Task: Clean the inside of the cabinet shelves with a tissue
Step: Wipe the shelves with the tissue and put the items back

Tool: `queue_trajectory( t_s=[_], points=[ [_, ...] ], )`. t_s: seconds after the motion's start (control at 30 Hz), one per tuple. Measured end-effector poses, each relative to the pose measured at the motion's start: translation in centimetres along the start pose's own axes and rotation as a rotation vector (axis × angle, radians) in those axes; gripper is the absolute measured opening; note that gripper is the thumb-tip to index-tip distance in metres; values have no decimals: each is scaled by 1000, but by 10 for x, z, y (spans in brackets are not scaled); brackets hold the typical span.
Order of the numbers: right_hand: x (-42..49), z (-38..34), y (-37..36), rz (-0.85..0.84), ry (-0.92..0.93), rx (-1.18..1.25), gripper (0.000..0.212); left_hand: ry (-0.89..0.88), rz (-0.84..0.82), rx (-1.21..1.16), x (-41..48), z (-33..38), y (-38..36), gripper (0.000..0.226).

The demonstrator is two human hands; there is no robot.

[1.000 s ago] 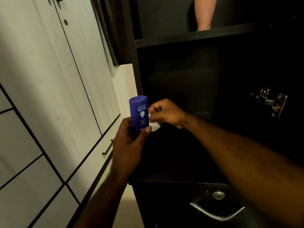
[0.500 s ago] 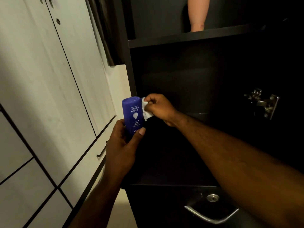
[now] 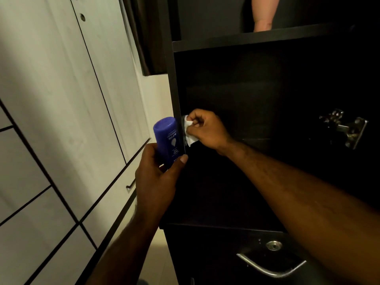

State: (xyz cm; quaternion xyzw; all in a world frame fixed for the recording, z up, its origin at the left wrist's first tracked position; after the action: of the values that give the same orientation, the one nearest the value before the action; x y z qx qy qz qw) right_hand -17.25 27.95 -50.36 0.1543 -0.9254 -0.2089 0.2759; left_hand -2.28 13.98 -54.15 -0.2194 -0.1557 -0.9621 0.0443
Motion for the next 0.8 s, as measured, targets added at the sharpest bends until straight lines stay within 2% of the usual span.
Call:
queue_trajectory(
  t_s=[0.13,0.23,0.33,0.4,0.53,0.57,0.7,0.8],
  points=[
    [1,8,0,21,-85,-102,20,14,-39,33,4,4,-2,38],
    [-6,-9,3,-4,54,-113,16,19,-129,44,11,8,-9,35],
    [-9,-24,4,-9,183,-25,16,32,-121,-35,12,3,-11,37],
    [-3,-14,4,25,99,-17,17,41,-74,-105,11,-2,-9,39],
    [7,14,-3,11,-229,-199,22,41,-44,-142,11,-4,-9,46],
    [6,11,-4,7,-219,-203,21,44,-43,-146,12,-5,-8,47],
    [-1,-17,-2,-6,22,-34,15,37,-49,-137,12,-7,-8,44],
    [-3,-5,-10,-40,-52,-2,8,38,-54,-136,12,-7,-9,41]
  ],
)
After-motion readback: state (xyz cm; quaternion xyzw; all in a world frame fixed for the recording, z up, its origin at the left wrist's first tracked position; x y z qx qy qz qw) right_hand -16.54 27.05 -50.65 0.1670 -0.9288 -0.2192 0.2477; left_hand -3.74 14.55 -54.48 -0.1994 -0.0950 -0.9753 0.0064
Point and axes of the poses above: each hand's wrist, its own x-axis towards the middle knuckle, its own y-axis out of the back of the hand, z = x × y, the point moved 6 cm from there along x, towards the middle knuckle, and after that the axes turned 15 degrees about -z, right-handed, at the moved point
